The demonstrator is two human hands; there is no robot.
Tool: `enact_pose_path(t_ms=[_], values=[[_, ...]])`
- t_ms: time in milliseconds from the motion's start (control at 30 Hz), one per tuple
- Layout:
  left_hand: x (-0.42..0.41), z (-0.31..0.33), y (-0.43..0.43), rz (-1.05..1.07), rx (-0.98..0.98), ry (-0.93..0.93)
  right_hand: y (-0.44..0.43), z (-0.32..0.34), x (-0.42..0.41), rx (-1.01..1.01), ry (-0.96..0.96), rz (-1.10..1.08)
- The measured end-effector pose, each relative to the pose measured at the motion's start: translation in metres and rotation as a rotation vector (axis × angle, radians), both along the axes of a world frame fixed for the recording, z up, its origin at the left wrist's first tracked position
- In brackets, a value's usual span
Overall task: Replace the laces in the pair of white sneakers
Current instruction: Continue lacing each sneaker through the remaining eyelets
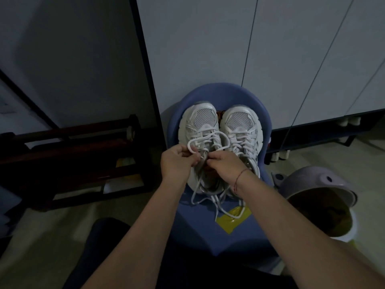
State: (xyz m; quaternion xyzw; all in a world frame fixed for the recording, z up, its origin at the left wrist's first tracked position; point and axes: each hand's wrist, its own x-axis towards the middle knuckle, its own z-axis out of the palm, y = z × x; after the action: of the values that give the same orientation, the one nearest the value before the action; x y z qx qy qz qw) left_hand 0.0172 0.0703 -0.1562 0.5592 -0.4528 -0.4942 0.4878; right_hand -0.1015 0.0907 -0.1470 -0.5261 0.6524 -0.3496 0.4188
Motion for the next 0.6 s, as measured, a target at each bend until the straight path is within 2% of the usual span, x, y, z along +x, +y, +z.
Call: enact_pose_path(t_ms=[200,433,600], values=[[-0.003,-0.002,0.006,0.070,-0.167,-0.248,0.001,-0.003,0.000,-0.006,-0.051,-0.008],[-0.010,-0.006,0.012,0.166,-0.235,-0.290,0.002,-0.003,-0.001,0.004,-0.120,-0.010],[-0.014,-0.014,0.012,0.134,-0.266,-0.333,0.004,-0.004,-0.004,-0.001,-0.136,0.008]])
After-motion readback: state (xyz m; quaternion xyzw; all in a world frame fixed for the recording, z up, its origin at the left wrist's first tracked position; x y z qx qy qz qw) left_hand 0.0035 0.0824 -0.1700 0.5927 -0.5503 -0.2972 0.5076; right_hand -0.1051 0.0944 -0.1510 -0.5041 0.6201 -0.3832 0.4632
